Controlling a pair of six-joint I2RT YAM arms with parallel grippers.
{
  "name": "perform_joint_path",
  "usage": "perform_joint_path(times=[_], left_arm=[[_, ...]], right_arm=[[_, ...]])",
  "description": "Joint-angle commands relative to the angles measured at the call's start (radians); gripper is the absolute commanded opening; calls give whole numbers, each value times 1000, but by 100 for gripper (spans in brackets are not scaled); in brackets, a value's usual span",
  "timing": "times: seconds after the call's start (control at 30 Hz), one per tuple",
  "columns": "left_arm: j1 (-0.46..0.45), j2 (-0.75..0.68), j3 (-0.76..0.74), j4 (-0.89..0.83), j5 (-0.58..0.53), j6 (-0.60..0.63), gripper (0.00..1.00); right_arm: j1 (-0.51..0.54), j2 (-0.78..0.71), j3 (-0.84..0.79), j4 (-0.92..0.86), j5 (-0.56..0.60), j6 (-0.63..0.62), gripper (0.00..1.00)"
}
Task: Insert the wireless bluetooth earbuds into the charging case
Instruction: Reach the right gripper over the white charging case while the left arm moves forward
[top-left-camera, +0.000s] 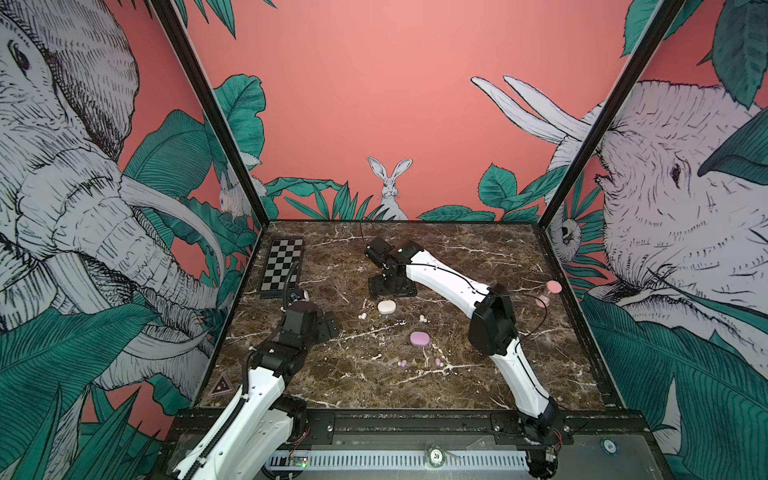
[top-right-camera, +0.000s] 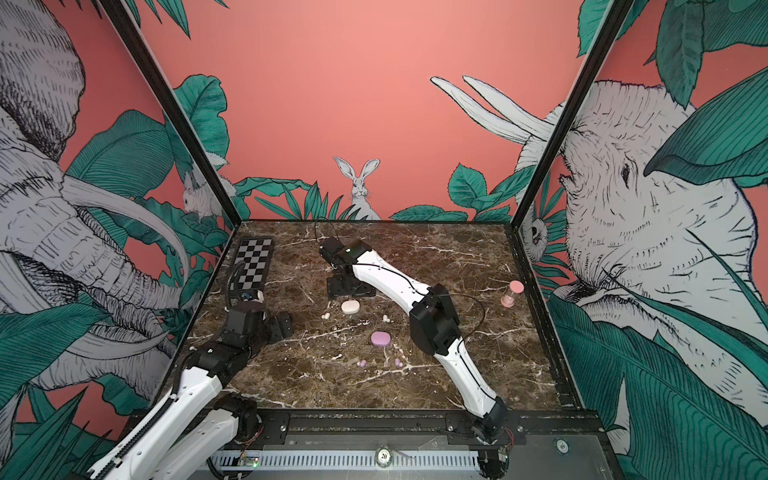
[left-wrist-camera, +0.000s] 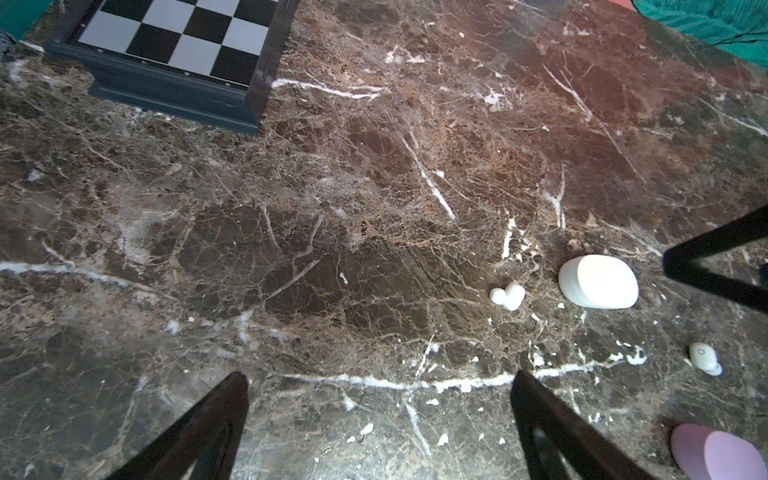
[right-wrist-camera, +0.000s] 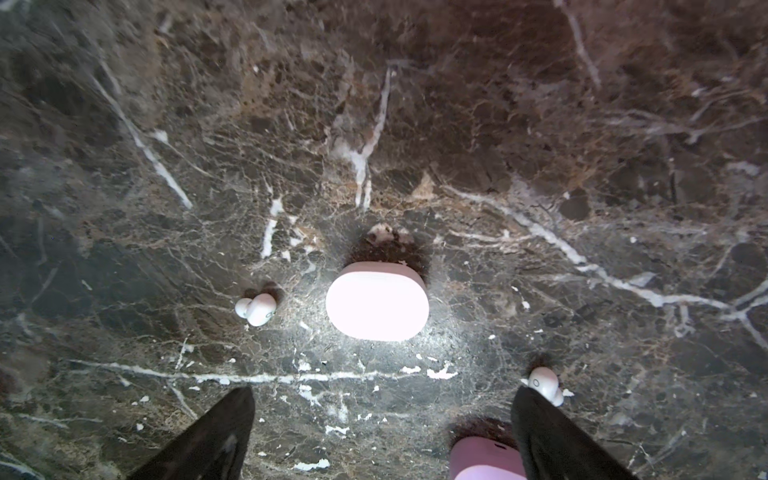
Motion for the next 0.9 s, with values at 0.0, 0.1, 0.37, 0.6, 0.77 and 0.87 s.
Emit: perform_joint_path(times=[0.0, 0.1, 0.37, 0.6, 0.77, 0.87], left_arm=[[-8, 19, -18, 38, 21, 11, 99], [-11, 33, -21, 61, 40, 19, 99], [-15, 69, -11, 80, 61, 26, 99], [-22, 78, -13, 85, 65, 29, 99], [-25, 85, -14, 88, 68, 29, 99], [-26, 90, -13, 91, 67, 28, 99]], right_arm=[[10, 27, 25, -51, 12, -9, 94], [10, 57, 40, -50, 18, -12, 89], [10, 113, 61, -40, -4, -3, 85], [10, 145, 74, -17, -37, 7, 80], [10, 153, 80, -14, -13, 3, 79], [9, 161, 85, -14, -4, 0, 77]])
